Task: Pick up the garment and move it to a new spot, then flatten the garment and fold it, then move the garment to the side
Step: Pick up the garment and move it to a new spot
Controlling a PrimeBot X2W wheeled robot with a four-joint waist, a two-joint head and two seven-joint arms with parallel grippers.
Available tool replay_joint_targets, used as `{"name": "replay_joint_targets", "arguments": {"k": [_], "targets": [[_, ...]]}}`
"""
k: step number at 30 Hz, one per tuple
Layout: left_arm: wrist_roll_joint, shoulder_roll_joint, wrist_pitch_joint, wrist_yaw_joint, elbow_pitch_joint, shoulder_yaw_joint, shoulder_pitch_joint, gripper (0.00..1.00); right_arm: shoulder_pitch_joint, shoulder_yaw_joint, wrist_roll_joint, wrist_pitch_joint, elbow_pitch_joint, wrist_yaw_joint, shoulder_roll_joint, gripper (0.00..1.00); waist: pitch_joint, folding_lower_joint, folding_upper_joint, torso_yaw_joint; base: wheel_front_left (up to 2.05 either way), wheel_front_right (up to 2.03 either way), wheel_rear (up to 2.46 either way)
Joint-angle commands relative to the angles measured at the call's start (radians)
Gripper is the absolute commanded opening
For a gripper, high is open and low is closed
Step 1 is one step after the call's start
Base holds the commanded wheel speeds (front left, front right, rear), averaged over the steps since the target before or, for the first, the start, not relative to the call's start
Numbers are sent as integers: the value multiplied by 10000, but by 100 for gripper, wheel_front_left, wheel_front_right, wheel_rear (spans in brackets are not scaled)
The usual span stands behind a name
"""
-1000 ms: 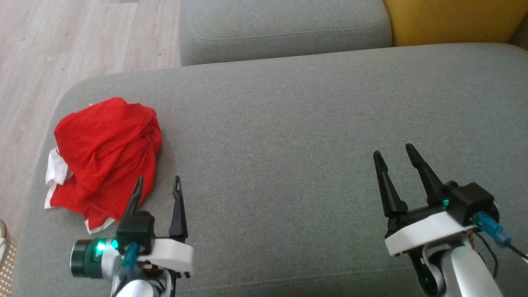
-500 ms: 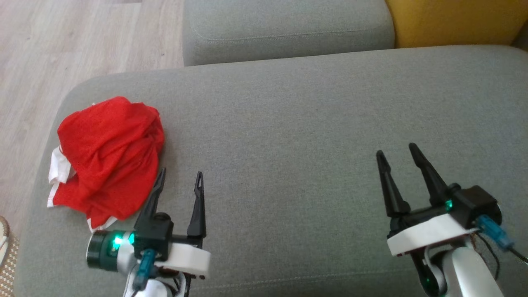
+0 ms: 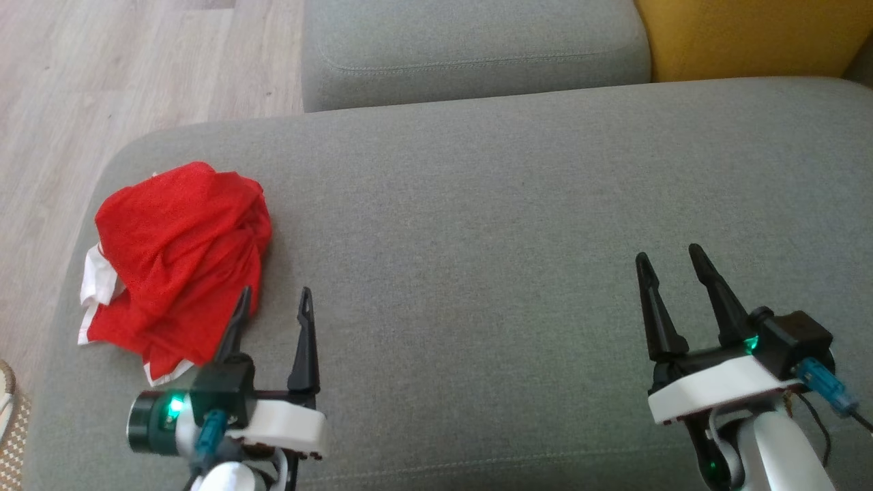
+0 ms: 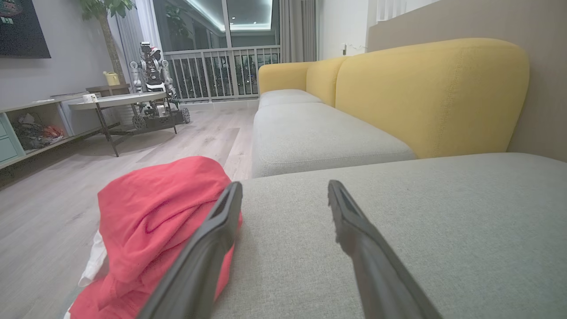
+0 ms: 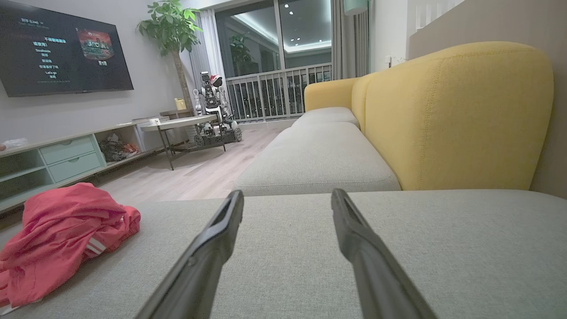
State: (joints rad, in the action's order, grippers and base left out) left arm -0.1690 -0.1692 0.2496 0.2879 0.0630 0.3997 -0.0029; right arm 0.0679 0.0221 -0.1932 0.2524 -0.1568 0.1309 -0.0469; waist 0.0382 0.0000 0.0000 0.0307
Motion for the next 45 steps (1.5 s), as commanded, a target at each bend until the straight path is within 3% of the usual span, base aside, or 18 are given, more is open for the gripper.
{"name": "replay_joint_targets", "arguments": {"k": [1, 26, 32, 45], "targets": [[97, 12, 122, -62, -288, -472, -330, 100, 329, 244, 62, 93, 305, -2, -33, 100, 2, 0, 0, -11, 0, 0, 0], [991, 882, 122, -1090, -248, -1670, -129, 100, 370, 238, 50, 93, 232, -2, -33, 100, -174, 0, 0, 111, 0, 0, 0], [1094, 925, 122, -1123, -208, -1863, -127, 100, 328, 426, 131, 93, 384, -2, -33, 100, -193, 0, 0, 604, 0, 0, 0], [1325, 865, 122, -1155, -295, -2314, 333, 100, 36, 961, 199, 93, 549, -2, -33, 100, 82, 0, 0, 2650, 0, 0, 0]]}}
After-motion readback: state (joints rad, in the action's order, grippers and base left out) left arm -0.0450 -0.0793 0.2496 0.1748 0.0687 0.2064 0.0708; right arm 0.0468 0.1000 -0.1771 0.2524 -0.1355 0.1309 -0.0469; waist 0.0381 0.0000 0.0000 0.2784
